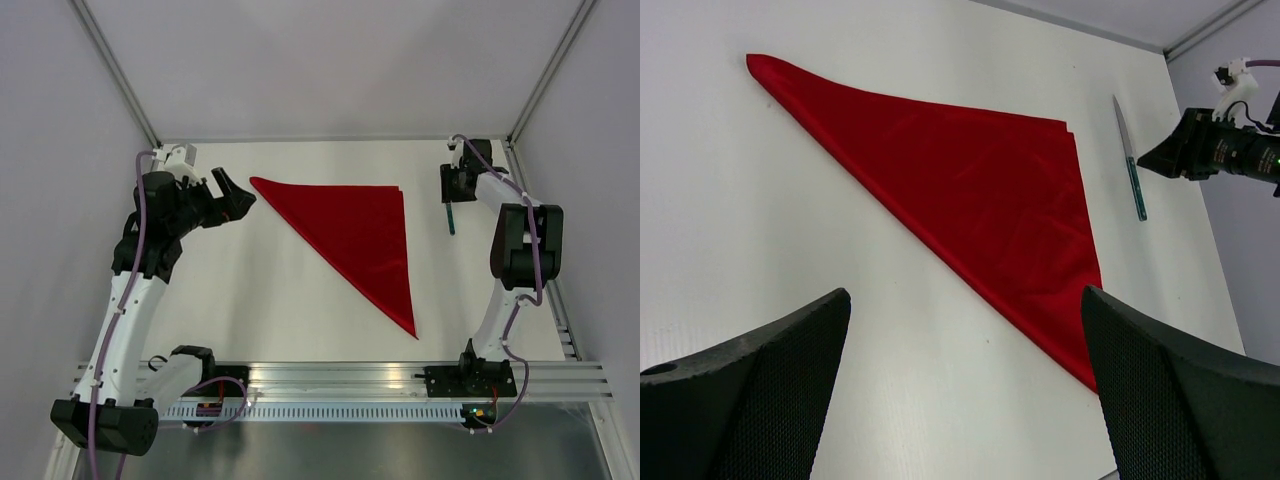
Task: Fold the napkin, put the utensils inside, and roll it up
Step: Grab a utensil with the right arm
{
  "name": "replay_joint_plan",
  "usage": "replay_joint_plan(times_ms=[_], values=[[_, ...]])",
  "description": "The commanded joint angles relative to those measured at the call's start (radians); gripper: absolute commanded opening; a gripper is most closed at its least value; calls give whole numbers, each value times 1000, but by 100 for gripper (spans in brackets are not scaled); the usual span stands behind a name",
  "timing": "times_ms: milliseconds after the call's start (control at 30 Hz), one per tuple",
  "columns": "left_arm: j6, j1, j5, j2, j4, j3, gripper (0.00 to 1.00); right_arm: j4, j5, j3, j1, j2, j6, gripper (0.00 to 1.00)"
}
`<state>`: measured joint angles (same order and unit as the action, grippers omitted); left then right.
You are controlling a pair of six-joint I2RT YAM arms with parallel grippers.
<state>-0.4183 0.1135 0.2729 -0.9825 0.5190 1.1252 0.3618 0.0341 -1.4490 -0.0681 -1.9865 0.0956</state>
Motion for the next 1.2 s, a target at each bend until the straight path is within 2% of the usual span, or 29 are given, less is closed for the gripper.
replay_joint_plan(times_ms=[0,300,433,767,867,1067,1167], values=[[-30,-2,55,18,-56,-16,100,71,4,-39,10,-50,12,51],[-27,-2,52,30,-65,-39,100,89,-26,-77,10,-141,7,49],[-22,-2,46,36,-65,-39,100,88,-22,-80,2,-152,6,40],[-22,-3,45,39,-54,-39,100,88,24,-7,-15,-147,21,36],[-23,-2,40,39,-53,-38,100,98,42,-7,-29,-158,30,29],[-34,-2,23,45,-45,-36,100,121,90,-4,-38,-135,49,1],[-37,-2,5,47,-40,-30,100,164,131,-28,-36,-95,41,0]])
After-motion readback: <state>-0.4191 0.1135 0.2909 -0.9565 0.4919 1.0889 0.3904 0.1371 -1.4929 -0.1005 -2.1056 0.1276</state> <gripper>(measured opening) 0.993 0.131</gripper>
